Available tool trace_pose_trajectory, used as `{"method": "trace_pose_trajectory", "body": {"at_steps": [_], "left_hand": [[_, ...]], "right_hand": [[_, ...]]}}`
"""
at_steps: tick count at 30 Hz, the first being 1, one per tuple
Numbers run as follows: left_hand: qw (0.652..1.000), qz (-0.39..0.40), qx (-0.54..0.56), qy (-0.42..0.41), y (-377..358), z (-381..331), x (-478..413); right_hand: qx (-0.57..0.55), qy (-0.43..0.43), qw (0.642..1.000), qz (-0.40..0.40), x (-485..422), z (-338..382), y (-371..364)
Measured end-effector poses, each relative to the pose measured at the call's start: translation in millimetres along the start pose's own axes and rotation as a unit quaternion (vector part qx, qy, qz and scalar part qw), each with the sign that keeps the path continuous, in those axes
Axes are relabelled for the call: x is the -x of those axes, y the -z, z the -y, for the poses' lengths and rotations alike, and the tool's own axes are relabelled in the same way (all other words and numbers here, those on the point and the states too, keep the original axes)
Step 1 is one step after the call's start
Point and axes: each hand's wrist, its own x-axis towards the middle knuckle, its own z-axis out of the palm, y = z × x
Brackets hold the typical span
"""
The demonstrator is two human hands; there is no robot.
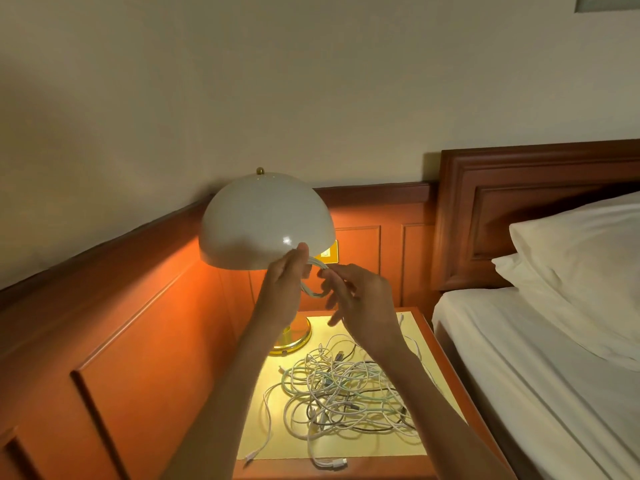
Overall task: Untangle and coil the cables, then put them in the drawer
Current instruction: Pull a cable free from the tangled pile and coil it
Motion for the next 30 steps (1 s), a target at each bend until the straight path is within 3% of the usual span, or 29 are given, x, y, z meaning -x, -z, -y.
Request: {"method": "trace_pose_trajectory", "body": {"at_steps": [3,6,10,14,16,20,23,25,27,30], "left_hand": [[0.965,-0.061,0.210,0.144,-13,1,10],[0.908,-0.105,0.341,0.217,-22,10,18],[0.872,-0.092,0.390,0.281,-29,24,24],[0.882,-0.081,0.386,0.258,-33,33,25],[0.908,-0.066,0.324,0.258,-30,38,26],[0.963,0.011,0.094,0.252,-18,41,25],[0.991,0.052,-0.068,0.106,-9,43,20],[0.979,0.094,-0.179,0.022,-7,43,17],[0.954,0.162,-0.251,-0.012,-7,41,16],[0.934,0.252,-0.254,-0.018,-7,38,16]], "right_hand": [[-0.108,-0.090,0.990,0.000,6,1,-7],[-0.187,-0.151,0.971,0.001,16,1,-15],[-0.084,-0.112,0.989,-0.044,23,2,-25],[-0.009,-0.069,0.997,-0.042,19,-6,-18],[0.037,-0.037,0.998,-0.034,12,-11,-5],[0.158,0.046,0.986,0.034,-2,-24,27],[0.219,0.070,0.964,0.134,-10,-34,42],[0.230,0.087,0.954,0.174,-14,-38,47],[0.224,0.092,0.951,0.195,-16,-38,53],[0.201,0.089,0.949,0.226,-19,-36,61]]}}
